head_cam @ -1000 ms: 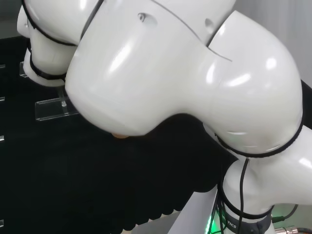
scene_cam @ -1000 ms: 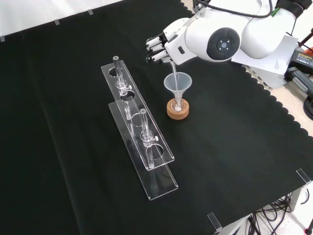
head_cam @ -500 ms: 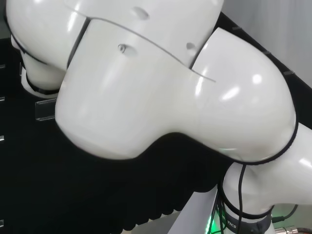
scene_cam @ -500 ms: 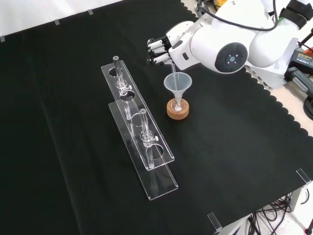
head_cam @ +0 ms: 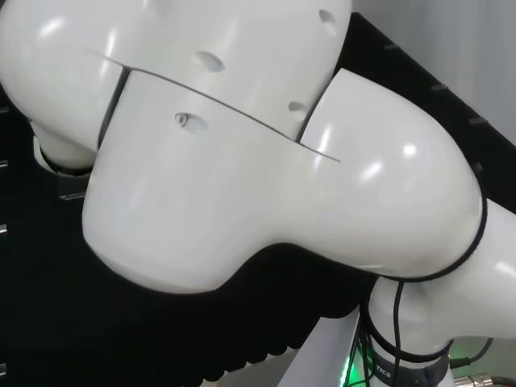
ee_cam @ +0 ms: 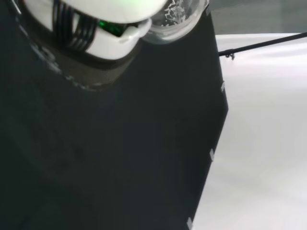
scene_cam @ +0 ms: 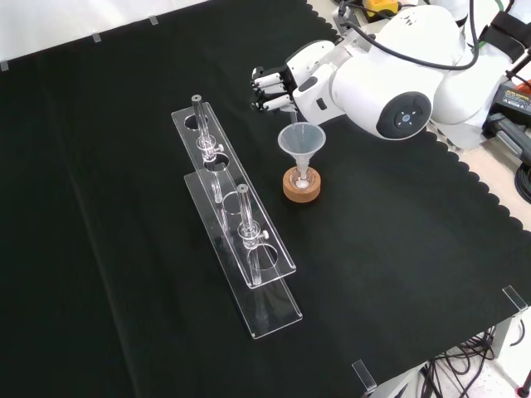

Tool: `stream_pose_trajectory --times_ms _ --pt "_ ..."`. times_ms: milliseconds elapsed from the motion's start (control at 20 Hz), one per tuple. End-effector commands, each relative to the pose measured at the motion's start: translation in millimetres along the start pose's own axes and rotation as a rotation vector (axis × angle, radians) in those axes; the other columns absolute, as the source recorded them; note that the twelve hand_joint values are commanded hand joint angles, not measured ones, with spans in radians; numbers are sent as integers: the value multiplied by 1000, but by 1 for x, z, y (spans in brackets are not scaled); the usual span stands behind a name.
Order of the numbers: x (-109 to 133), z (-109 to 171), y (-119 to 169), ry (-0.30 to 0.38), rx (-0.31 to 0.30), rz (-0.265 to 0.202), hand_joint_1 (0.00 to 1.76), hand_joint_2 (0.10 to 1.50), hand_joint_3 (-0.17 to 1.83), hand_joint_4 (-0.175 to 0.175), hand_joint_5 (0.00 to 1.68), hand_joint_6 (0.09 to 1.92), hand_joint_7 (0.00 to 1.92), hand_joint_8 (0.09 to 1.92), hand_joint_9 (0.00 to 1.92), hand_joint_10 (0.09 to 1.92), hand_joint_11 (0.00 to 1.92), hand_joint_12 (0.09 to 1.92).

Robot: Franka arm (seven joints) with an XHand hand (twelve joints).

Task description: Pour all the NaCl from the weighing funnel into the round-bottom flask.

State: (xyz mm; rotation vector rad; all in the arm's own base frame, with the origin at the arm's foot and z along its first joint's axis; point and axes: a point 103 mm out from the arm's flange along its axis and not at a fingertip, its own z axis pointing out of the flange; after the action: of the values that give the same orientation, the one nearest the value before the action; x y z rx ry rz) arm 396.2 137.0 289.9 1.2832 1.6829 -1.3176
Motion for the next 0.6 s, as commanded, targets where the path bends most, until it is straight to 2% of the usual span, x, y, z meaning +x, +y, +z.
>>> stream_pose_trajectory --times_ms 50,150,600 --pt "0 -6 -1 -56 -7 6 1117 657 650 175 1277 665 549 633 907 357 745 1099" --pt "2 -9 -2 -93 -7 6 1117 657 650 175 1277 665 549 633 907 357 744 1099" --pt "2 -15 -3 -99 -14 10 1117 657 651 175 1276 667 547 633 907 356 746 1098"
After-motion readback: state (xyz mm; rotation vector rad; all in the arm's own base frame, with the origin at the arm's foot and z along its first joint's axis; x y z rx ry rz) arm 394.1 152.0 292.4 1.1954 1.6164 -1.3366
